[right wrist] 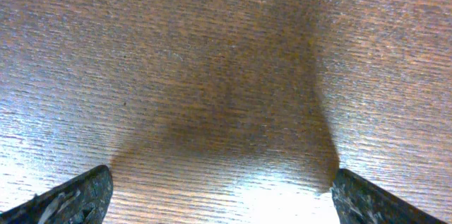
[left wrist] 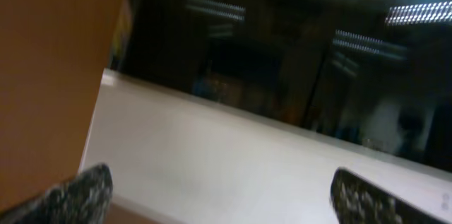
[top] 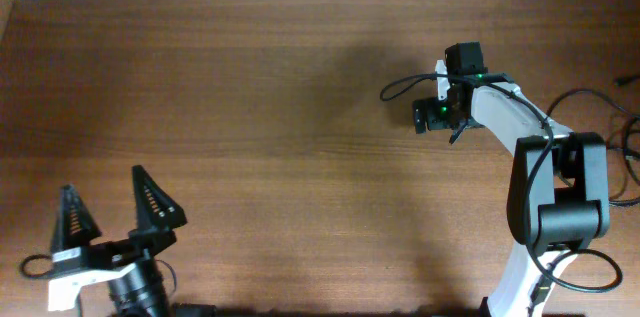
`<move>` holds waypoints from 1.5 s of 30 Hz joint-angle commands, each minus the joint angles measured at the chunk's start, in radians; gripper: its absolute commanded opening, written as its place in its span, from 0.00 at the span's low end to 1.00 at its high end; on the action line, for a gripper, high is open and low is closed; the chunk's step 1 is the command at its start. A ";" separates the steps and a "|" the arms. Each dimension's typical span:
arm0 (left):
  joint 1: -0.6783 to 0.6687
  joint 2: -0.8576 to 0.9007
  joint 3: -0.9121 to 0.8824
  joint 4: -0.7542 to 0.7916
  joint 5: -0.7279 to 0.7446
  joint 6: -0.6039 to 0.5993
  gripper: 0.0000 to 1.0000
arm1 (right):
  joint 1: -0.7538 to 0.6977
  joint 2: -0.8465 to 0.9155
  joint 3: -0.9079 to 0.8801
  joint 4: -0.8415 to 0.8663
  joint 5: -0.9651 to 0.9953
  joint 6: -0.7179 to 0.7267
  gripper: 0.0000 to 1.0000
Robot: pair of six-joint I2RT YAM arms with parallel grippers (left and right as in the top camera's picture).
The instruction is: Untangle cables
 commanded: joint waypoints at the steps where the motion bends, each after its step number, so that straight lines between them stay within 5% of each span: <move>1: 0.005 -0.046 -0.164 0.169 -0.007 0.011 0.99 | 0.005 0.081 -0.043 -0.015 0.061 0.001 0.99; 8: 0.005 -0.046 -0.440 0.419 -0.007 0.012 0.99 | 0.005 0.081 -0.043 -0.015 0.061 0.001 0.99; 12: 0.005 -0.047 -0.452 0.372 -0.004 0.054 0.99 | 0.005 0.081 -0.043 -0.016 0.061 0.001 0.99; 21: 0.154 -0.047 -0.452 -0.120 0.180 0.073 0.99 | 0.005 0.081 -0.043 -0.015 0.061 0.001 0.99; 28: 0.153 -0.047 -0.452 -0.125 0.214 0.095 0.99 | 0.005 0.081 -0.043 -0.015 0.061 0.001 0.99; 33: 0.153 -0.047 -0.452 -0.133 0.290 0.344 0.99 | 0.005 0.081 -0.043 -0.015 0.061 0.001 0.98; 45: 0.154 -0.047 -0.452 -0.133 0.288 0.294 0.99 | 0.005 0.081 -0.043 -0.015 0.061 0.001 0.99</move>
